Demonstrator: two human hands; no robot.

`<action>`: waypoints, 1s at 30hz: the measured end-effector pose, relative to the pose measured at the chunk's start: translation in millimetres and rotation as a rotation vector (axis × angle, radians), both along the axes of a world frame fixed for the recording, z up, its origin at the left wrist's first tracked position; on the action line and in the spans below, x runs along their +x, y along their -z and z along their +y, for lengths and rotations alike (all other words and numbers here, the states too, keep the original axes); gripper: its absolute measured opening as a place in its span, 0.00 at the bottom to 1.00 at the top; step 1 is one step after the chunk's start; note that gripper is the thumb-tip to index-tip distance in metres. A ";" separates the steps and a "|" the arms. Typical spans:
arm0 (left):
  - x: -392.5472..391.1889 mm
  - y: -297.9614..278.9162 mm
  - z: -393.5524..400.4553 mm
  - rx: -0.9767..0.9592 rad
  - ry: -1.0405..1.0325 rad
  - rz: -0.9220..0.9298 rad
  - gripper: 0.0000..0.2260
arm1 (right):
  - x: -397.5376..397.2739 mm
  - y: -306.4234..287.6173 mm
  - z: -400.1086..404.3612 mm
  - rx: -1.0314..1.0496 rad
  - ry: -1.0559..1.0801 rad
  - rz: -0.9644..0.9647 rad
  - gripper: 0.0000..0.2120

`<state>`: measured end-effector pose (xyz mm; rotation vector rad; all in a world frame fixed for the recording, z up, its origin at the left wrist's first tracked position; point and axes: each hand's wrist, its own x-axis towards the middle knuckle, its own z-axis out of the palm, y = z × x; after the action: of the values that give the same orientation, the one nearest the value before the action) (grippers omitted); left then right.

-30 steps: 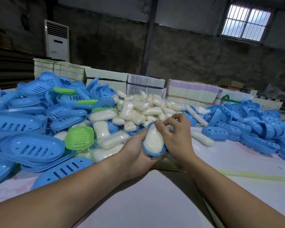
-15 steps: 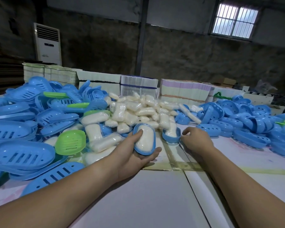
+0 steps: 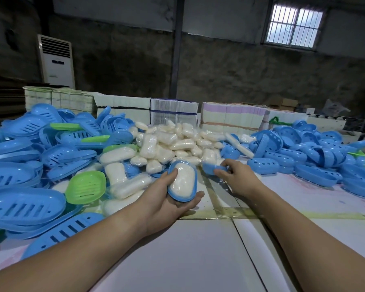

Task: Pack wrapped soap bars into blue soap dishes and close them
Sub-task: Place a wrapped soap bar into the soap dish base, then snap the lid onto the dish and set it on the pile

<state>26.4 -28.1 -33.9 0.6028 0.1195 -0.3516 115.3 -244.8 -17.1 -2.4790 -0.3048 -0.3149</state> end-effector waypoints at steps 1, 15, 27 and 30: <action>0.3 0.2 0.3 -0.002 -0.001 0.000 0.19 | -3.0 -2.0 2.5 0.144 0.016 -0.006 0.10; -1.8 -2.8 -0.8 -0.041 -0.038 -0.015 0.18 | -15.7 -34.0 12.4 1.227 -0.245 0.539 0.27; -2.3 -4.9 -5.7 0.136 -0.085 -0.172 0.14 | -43.9 -21.2 64.7 0.544 -0.228 0.381 0.26; -0.4 -7.6 -1.7 0.142 -0.127 -0.176 0.14 | -47.1 -21.0 69.2 0.415 -0.192 0.195 0.23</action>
<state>26.0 -29.8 -26.3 0.7599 0.0141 -0.1665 68.1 -175.5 4.0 -2.0349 -0.3522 -0.0463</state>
